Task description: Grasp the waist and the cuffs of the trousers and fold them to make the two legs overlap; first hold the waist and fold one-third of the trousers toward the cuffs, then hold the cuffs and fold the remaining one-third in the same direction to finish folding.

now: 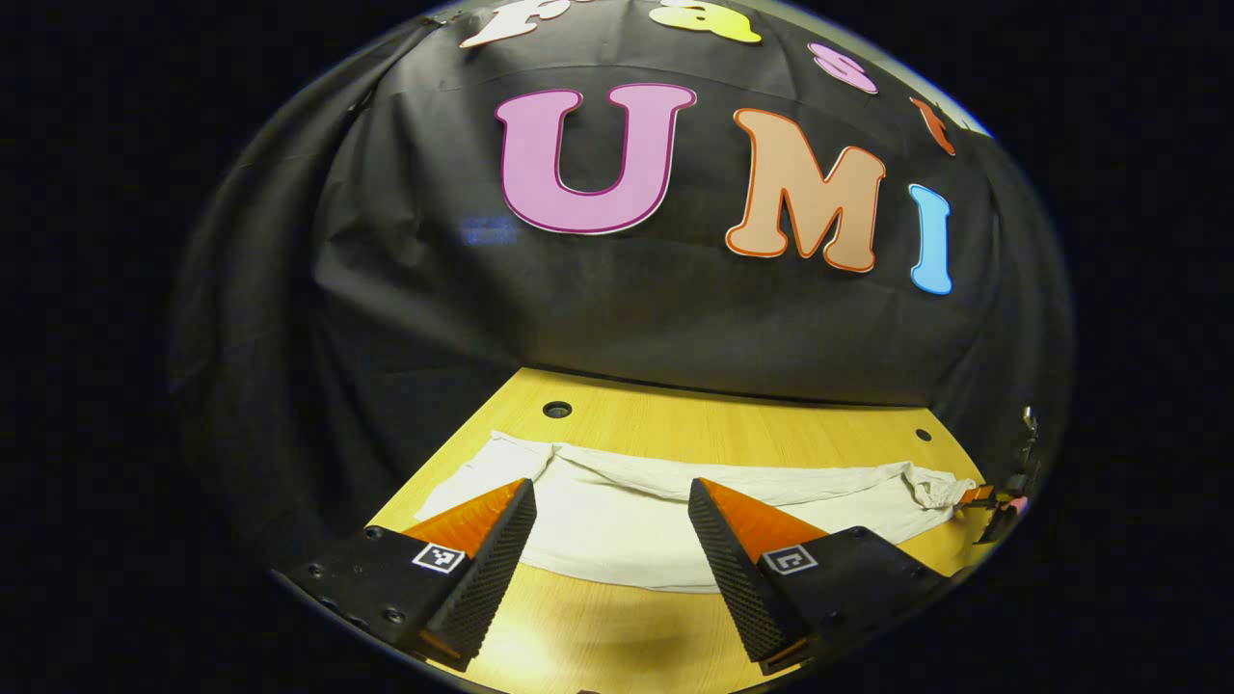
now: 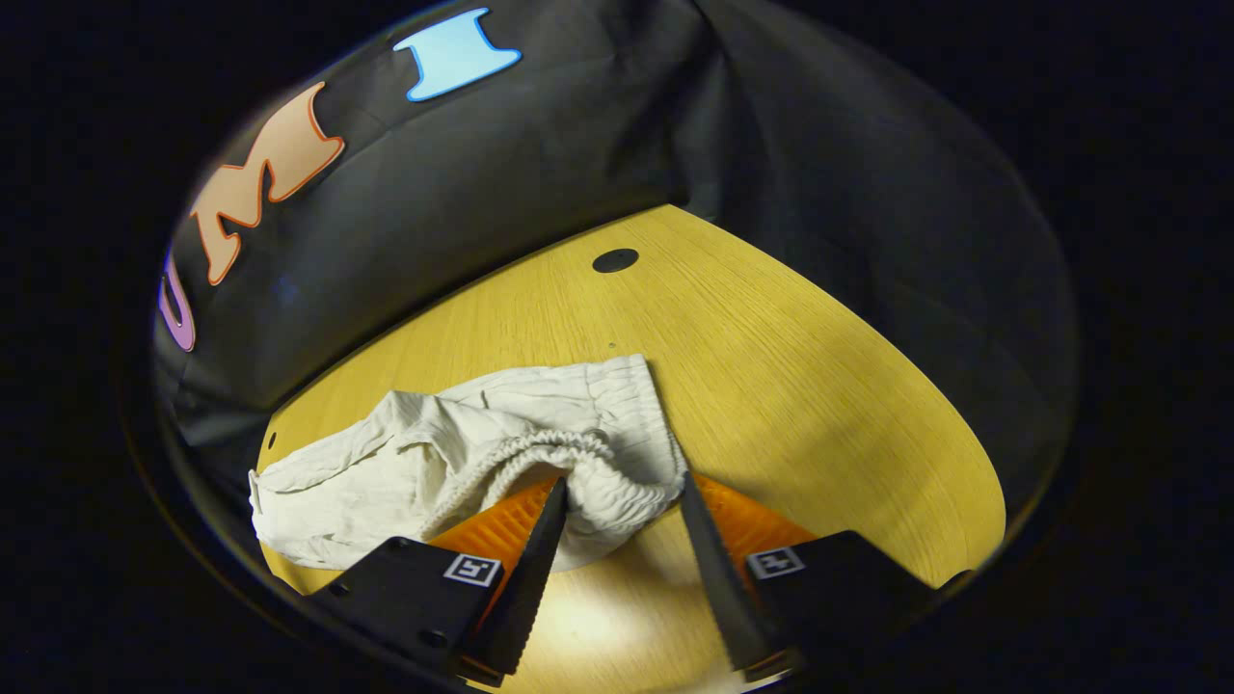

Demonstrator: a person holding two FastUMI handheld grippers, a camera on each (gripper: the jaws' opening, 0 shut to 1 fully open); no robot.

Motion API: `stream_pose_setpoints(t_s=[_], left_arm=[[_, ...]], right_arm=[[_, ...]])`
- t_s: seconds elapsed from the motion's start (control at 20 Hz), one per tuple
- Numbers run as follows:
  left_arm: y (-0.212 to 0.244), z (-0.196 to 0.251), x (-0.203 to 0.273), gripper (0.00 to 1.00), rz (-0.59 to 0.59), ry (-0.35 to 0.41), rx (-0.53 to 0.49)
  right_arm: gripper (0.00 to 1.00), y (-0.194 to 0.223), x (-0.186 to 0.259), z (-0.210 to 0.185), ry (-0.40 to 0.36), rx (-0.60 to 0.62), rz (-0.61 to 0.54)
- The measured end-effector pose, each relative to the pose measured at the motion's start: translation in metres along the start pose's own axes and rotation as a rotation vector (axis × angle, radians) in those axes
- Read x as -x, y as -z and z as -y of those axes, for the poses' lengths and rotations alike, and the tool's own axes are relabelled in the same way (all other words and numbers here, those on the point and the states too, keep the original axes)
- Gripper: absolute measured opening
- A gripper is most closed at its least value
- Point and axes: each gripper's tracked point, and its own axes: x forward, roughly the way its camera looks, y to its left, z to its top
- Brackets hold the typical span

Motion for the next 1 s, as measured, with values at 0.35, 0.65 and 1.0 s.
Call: stream_pose_setpoints(t_s=[0.35, 0.65, 1.0], left_arm=[[-0.001, 0.004, -0.006, 0.95, 0.008, 0.015, -0.006], [-0.001, 0.006, -0.003, 0.95, 0.004, 0.064, -0.005], [0.001, 0.009, -0.001, 0.95, -0.012, 0.156, 0.007]], right_arm=[[0.19, -0.007, 0.004, -0.014, -0.037, -0.089, -0.004], [0.18, -0.039, 0.043, -0.04, -0.062, -0.052, 0.11], [0.19, -0.07, 0.099, -0.149, -0.152, 0.03, 0.251]])
